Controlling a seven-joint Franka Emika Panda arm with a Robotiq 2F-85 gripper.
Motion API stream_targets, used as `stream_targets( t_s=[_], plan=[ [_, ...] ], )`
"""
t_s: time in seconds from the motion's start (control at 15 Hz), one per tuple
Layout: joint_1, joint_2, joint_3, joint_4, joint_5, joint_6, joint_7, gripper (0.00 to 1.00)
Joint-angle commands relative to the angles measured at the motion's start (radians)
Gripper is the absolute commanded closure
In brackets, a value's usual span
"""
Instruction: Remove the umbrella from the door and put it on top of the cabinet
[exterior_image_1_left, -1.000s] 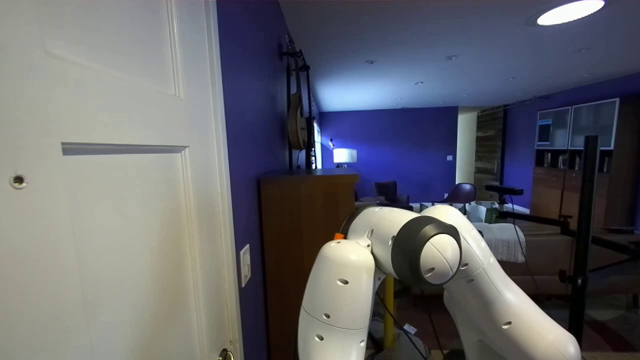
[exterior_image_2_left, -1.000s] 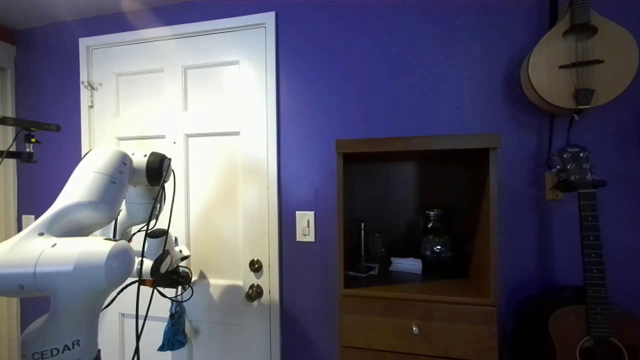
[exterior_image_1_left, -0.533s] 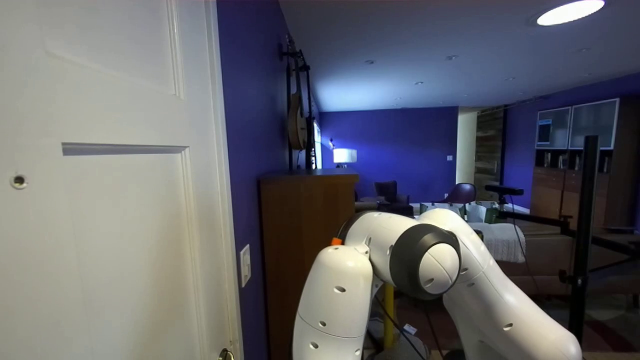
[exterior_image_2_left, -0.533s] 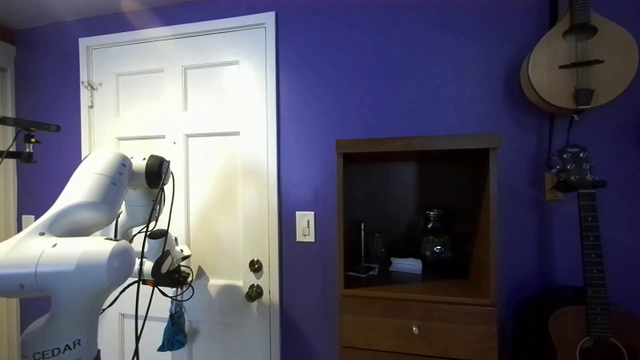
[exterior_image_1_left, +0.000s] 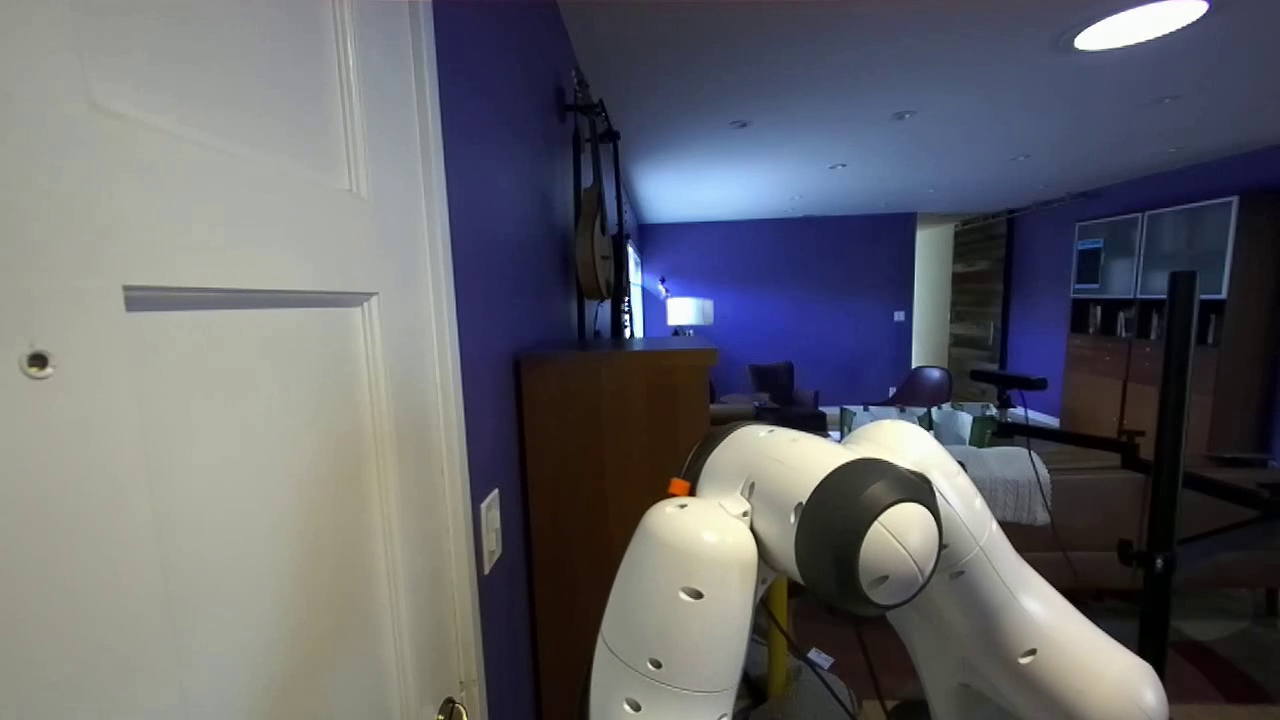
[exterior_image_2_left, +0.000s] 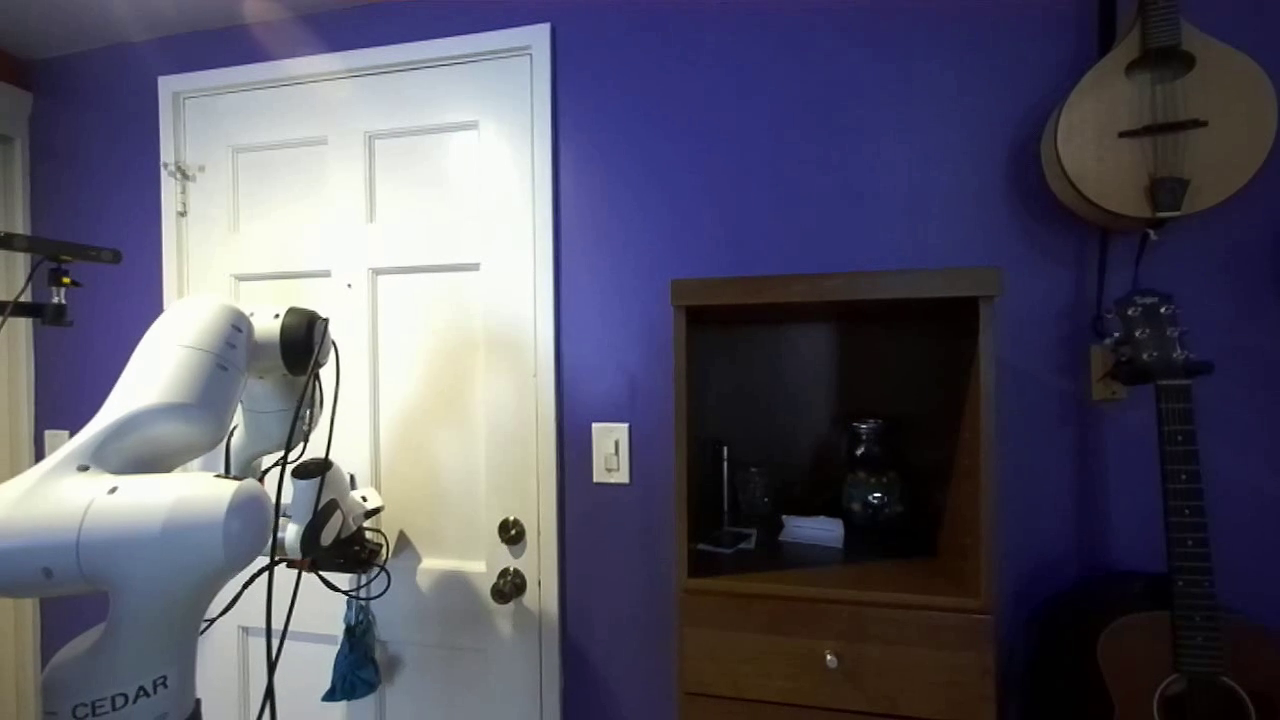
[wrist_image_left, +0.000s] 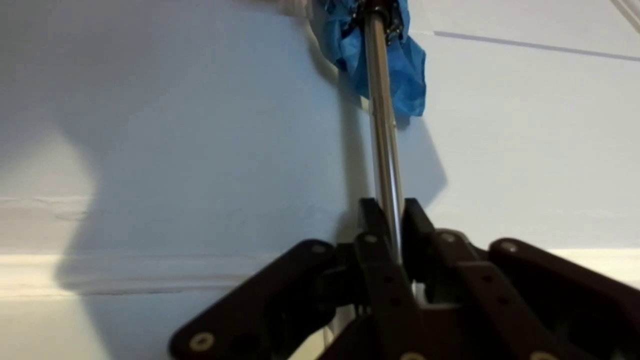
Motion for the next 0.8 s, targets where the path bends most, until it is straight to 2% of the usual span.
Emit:
stream_targets(
  t_s=[0.0,0.33,0.73],
  plan=[
    [0.082,-0.028,-0.070,-0.019,0.063,0.033,-0.014,0.96],
    [0.154,-0.054,-0.134,-0.039,0.100,0.040,-0.022,0.96],
    [0.279,-0.098,-0.260,-0.079,0.148,0.034,-0.029,0.96]
  ],
)
